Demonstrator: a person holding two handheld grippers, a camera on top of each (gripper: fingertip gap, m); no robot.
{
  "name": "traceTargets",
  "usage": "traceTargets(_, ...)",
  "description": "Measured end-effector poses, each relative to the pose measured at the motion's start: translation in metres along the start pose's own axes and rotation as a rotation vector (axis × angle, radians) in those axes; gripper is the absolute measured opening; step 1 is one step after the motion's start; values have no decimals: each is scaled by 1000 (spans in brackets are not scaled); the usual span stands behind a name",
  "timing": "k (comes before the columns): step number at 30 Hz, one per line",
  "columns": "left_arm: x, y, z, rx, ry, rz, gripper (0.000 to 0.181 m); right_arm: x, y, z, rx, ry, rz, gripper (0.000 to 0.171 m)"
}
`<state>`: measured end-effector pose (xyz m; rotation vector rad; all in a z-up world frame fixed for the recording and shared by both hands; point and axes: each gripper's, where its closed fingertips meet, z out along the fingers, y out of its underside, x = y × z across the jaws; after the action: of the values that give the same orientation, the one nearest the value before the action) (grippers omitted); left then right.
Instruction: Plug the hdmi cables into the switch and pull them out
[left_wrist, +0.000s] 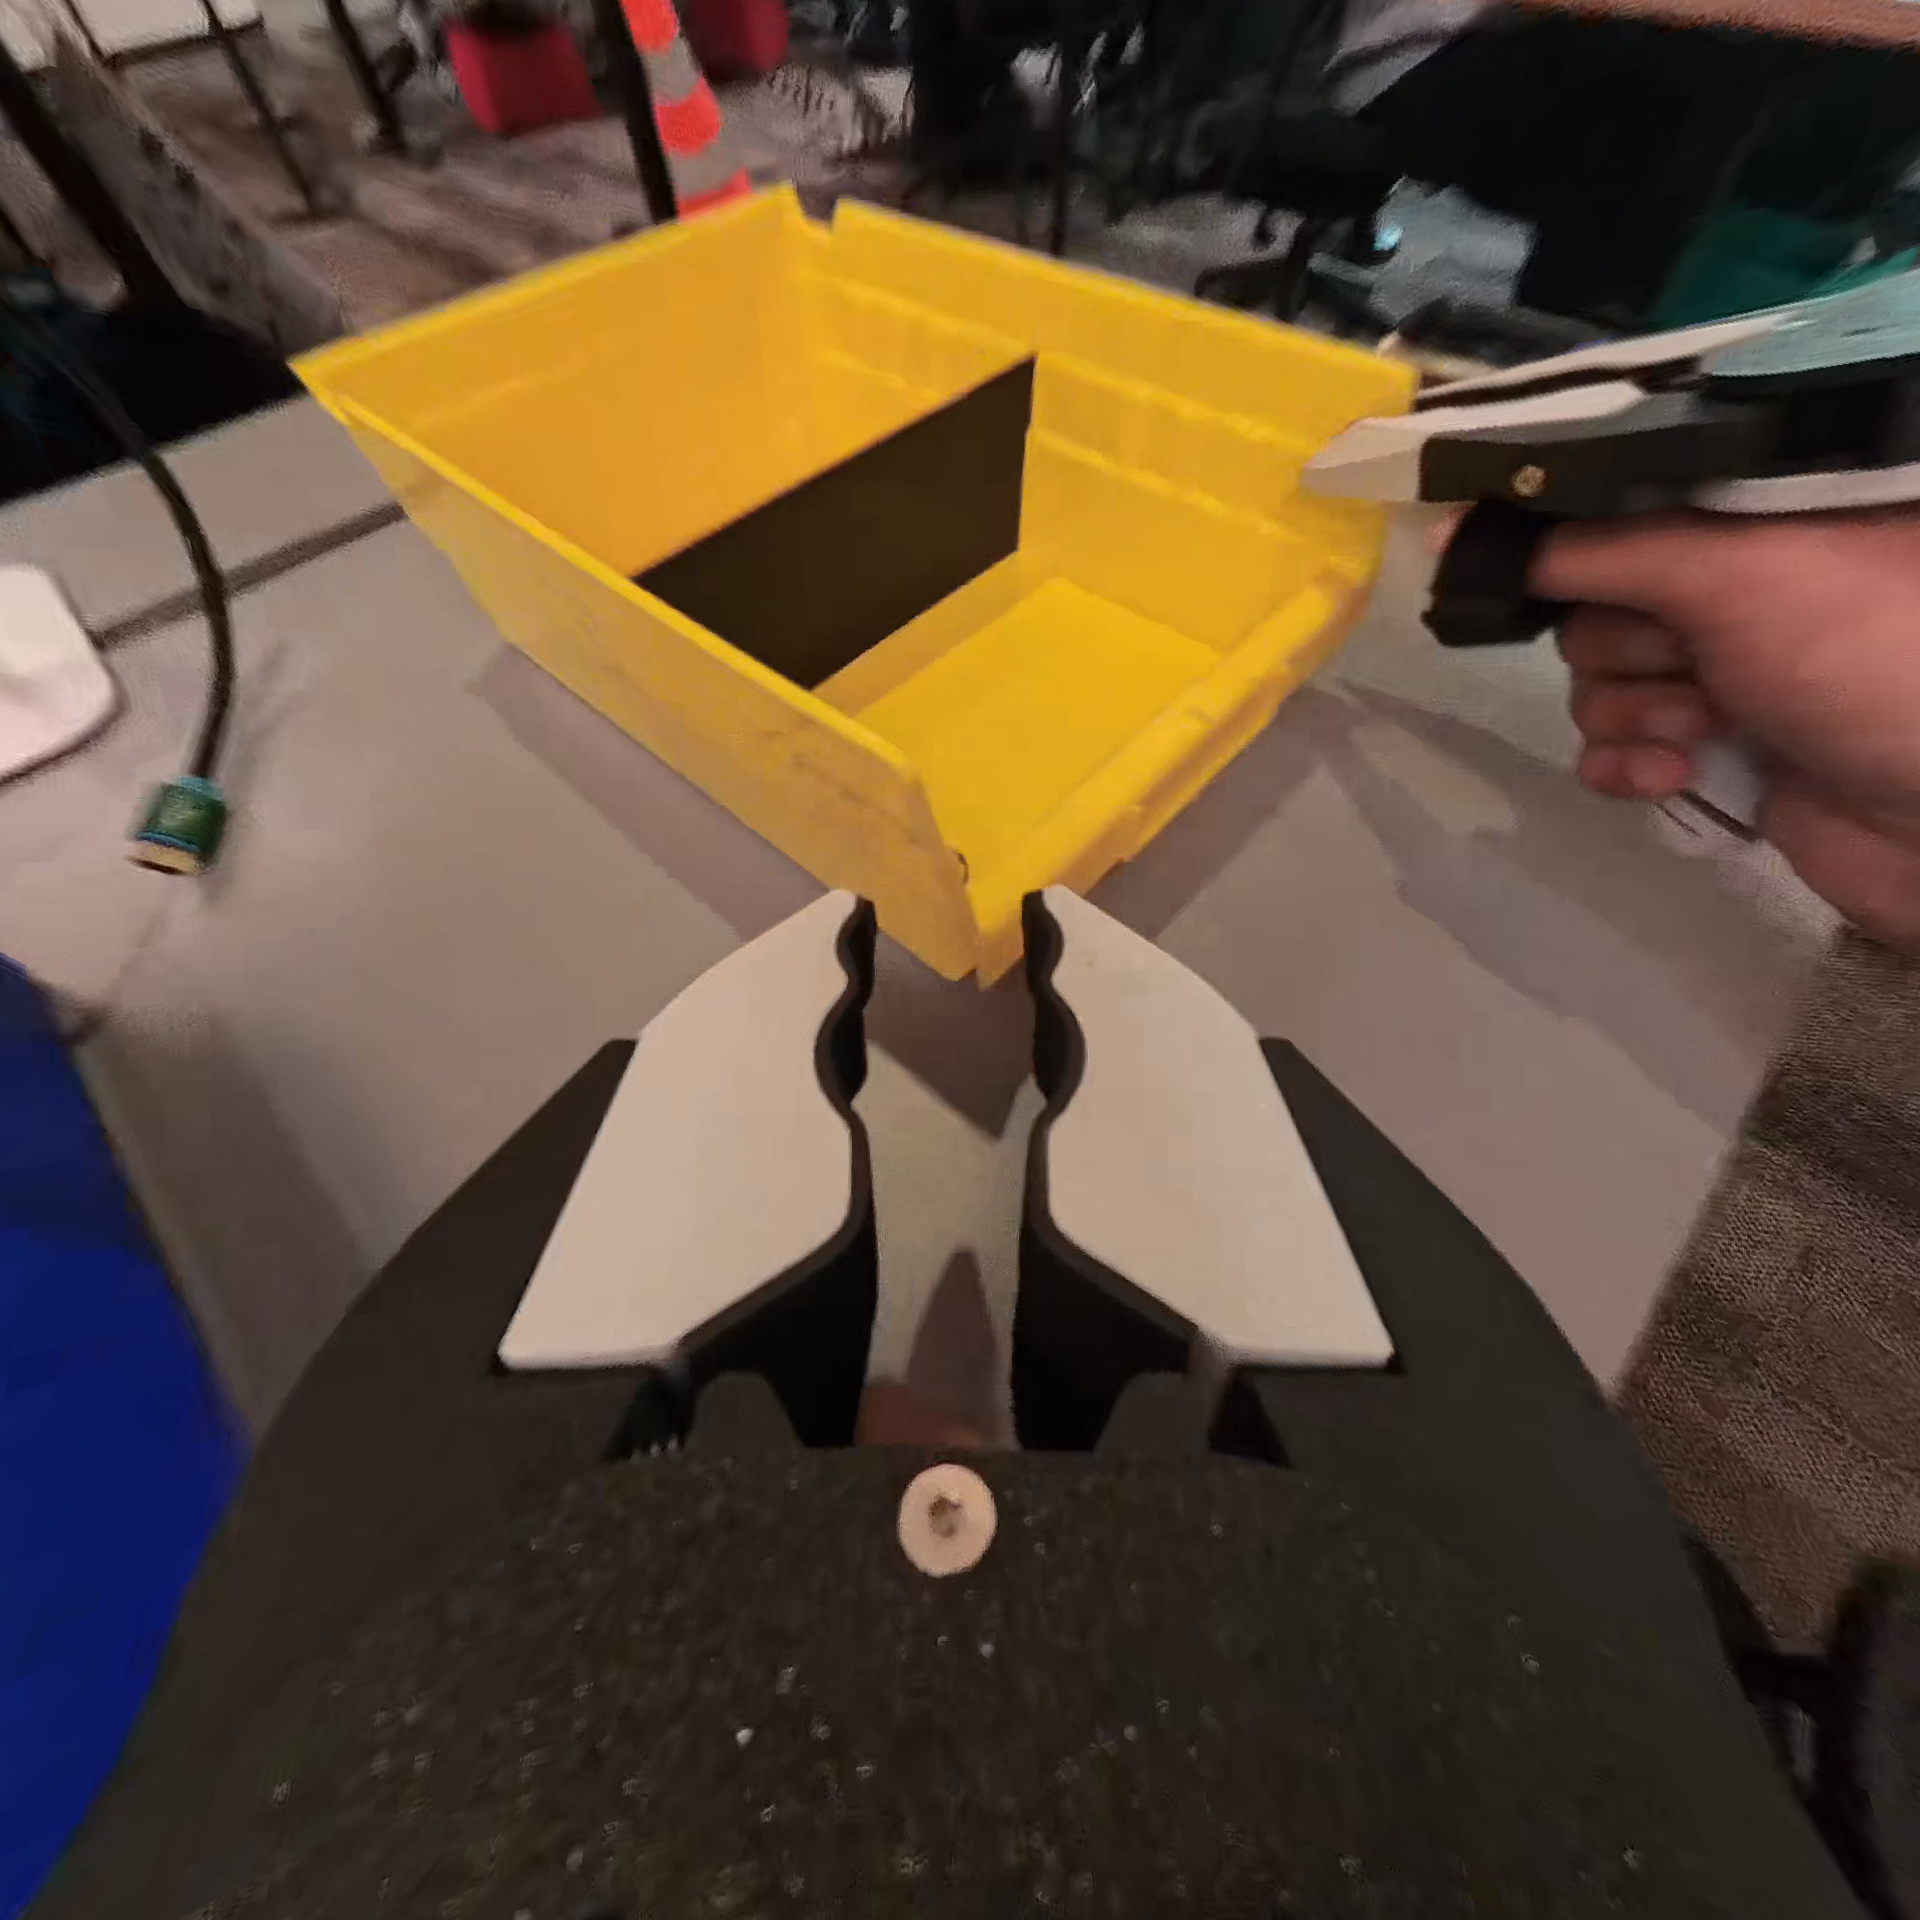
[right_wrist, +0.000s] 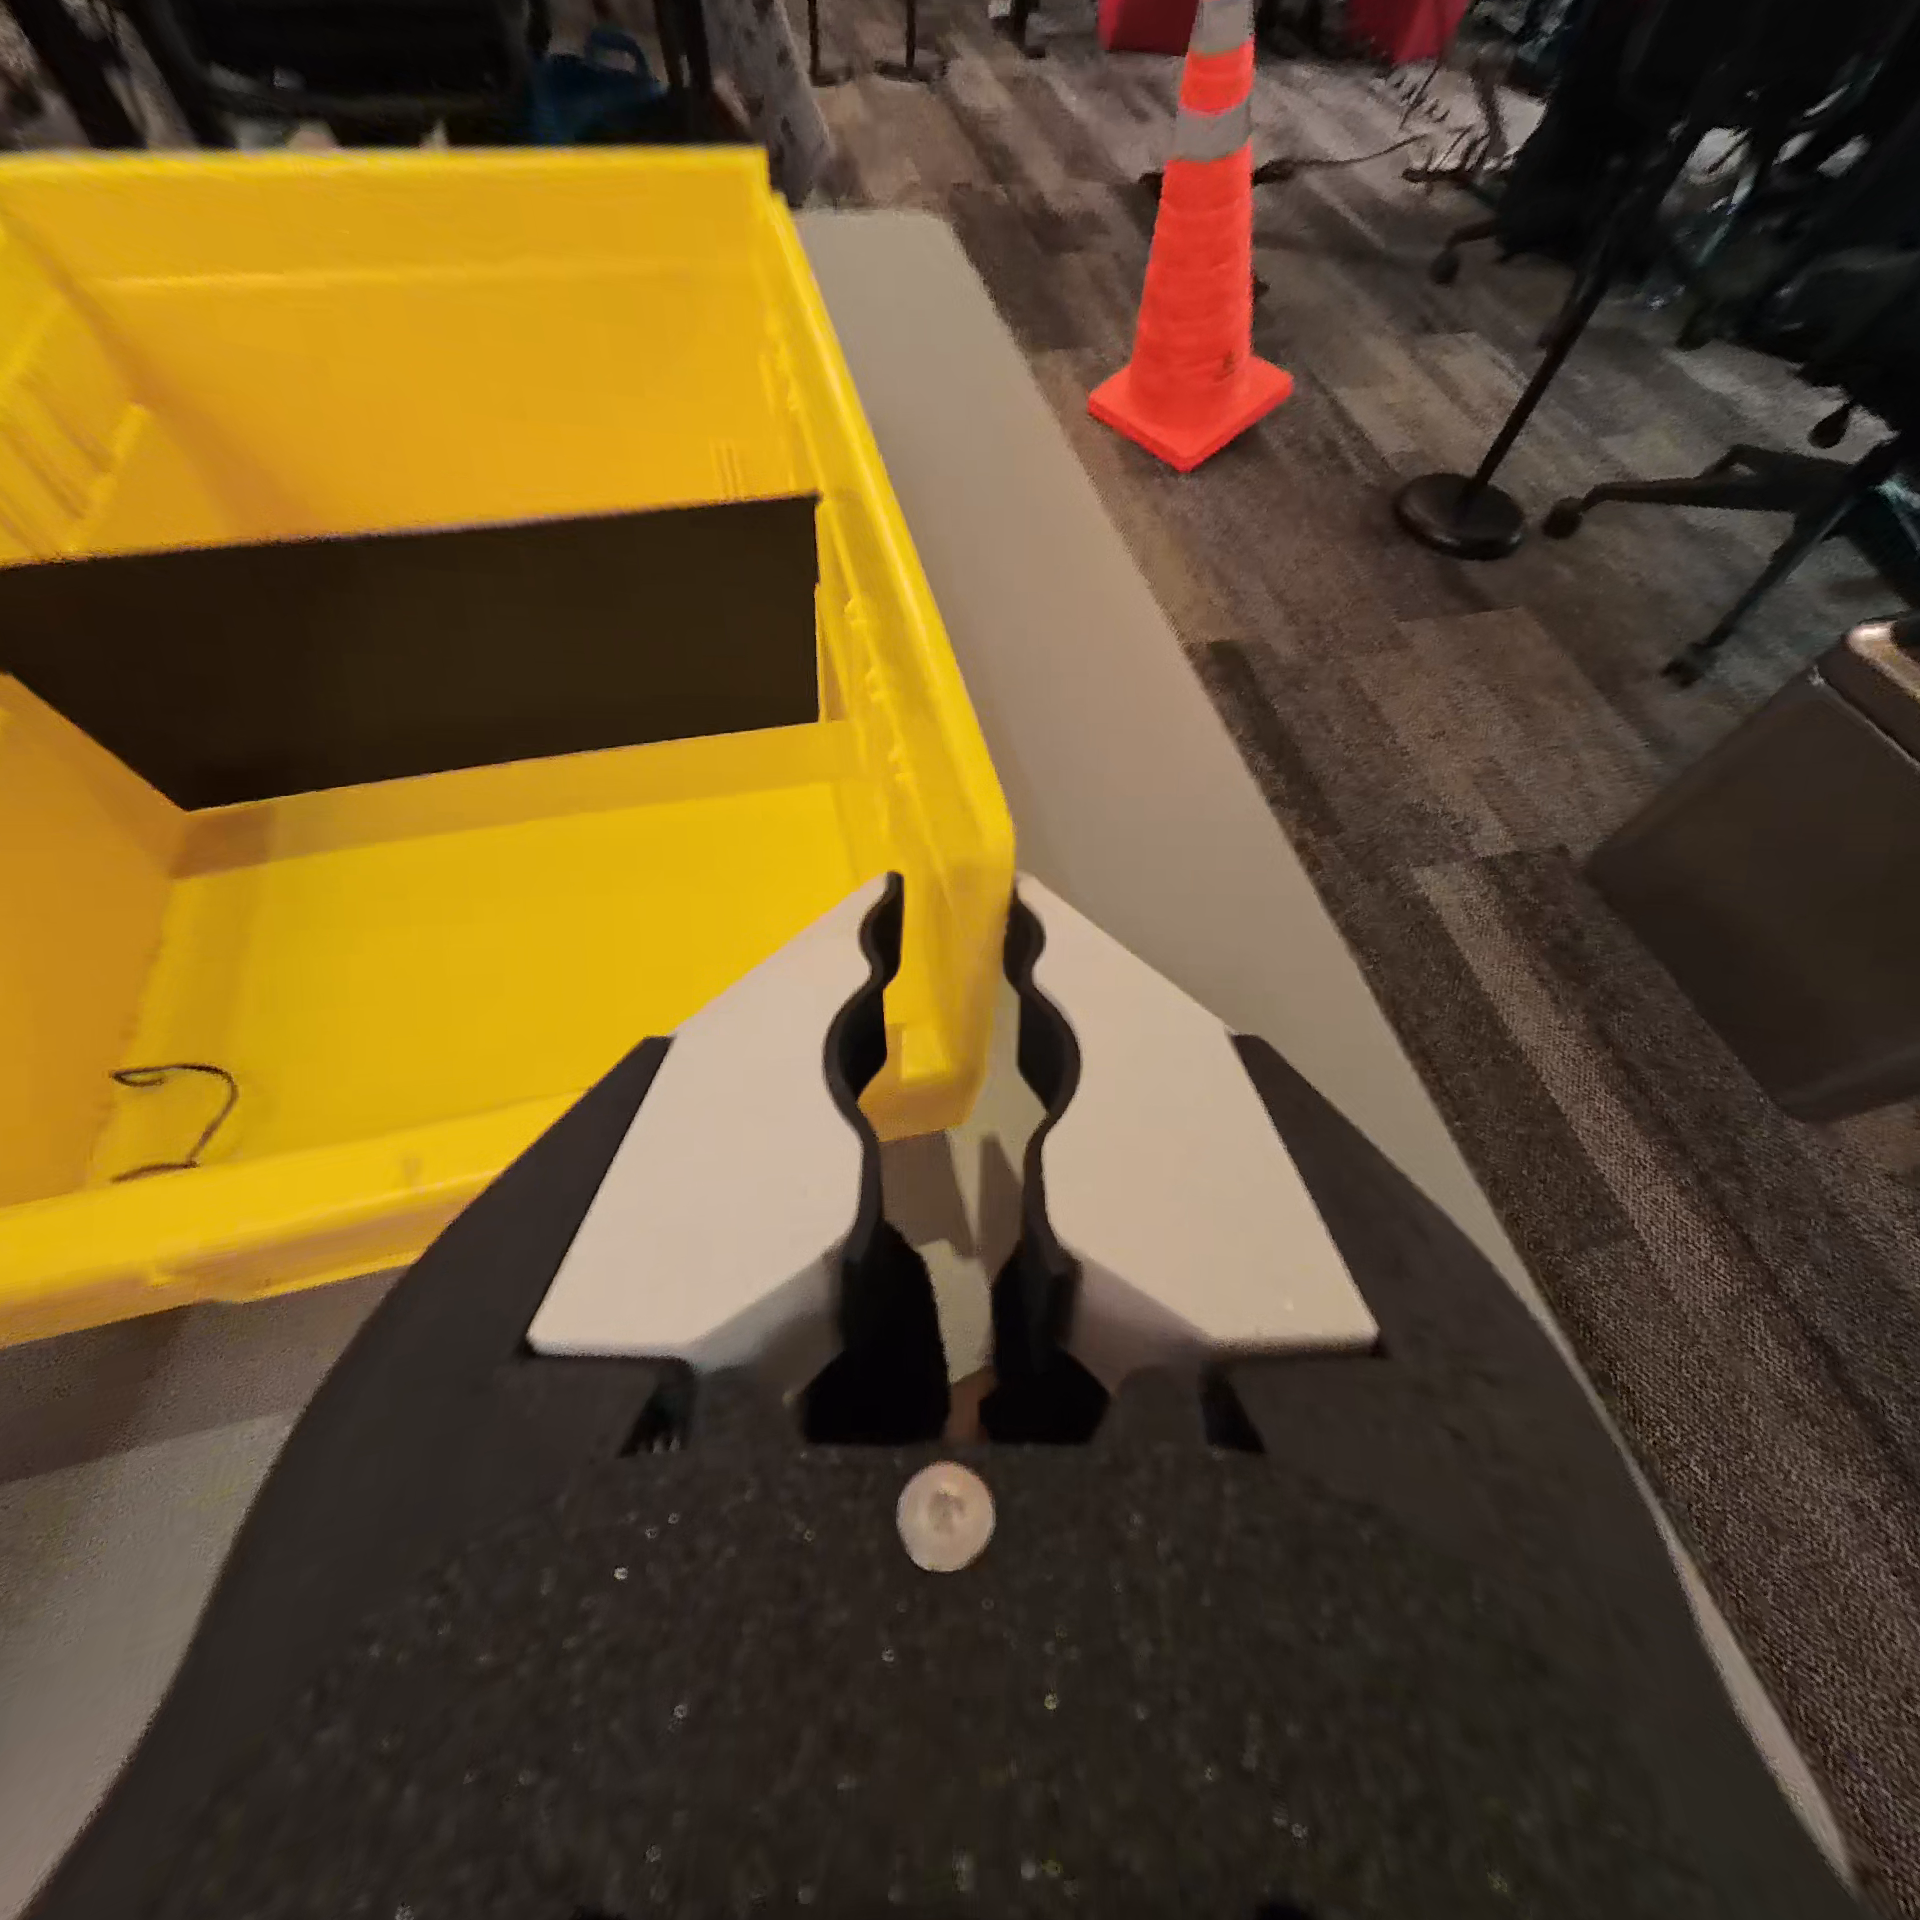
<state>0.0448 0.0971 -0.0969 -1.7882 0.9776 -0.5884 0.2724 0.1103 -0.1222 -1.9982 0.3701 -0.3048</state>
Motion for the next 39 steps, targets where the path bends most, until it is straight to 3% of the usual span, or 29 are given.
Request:
traceTargets(3, -41, -5, -74, 106, -63, 32, 27, -4, -34, -33, 132, 6, 9, 20)
traceTargets(6, -121, 12, -148, 148, -257, 23, 32, -53, -75, -72, 294, -144, -18, 20)
traceTargets(10, -233, 69, -221, 96, -567, -122, 40, -189, -86, -120, 342, -525, -74, 25)
traceTargets(12, -257, 97, -230, 50, -601, -196, 43, -274, -62, -144, 289, -763, -69, 29)
traceTargets(14, -264, 117, -219, -20, -556, -223, 44, -335, -24, -147, 189, -849, -42, 41)
traceTargets(17, -268, 139, -196, -99, -474, -277, 43, -375, 19, -125, 106, -748, -9, 49)
traceTargets(19, -271, 138, -191, -67, -450, -358, 27, -392, 31, -114, 79, -701, -28, 48)
traceTargets(20, -273, 138, -191, -73, -451, -356, 25, -397, 35, -107, 70, -660, -67, 44)
traceTargets(21, -277, 138, -193, -87, -467, -347, 11, -394, 37, -99, 57, -584, -92, 31)
traceTargets(22, -279, 136, -196, -87, -485, -310, 4, -391, 35, -96, 62, -537, -92, 28)
traceTargets(25, -269, 132, -199, -90, -520, -249, 3, -377, 33, -96, 48, -395, -94, 5)
traceTargets(28, -257, 116, -212, -34, -543, -176, 2, -365, 30, -113, 79, -318, -89, 2)
traceTargets(32, -257, 87, -239, 89, -573, -122, 2, -362, -3, -150, 223, -289, -72, 3)
traceTargets(39, -313, 64, -324, 347, -624, -52, 4, -432, -56, -217, 508, -276, -86, 5)
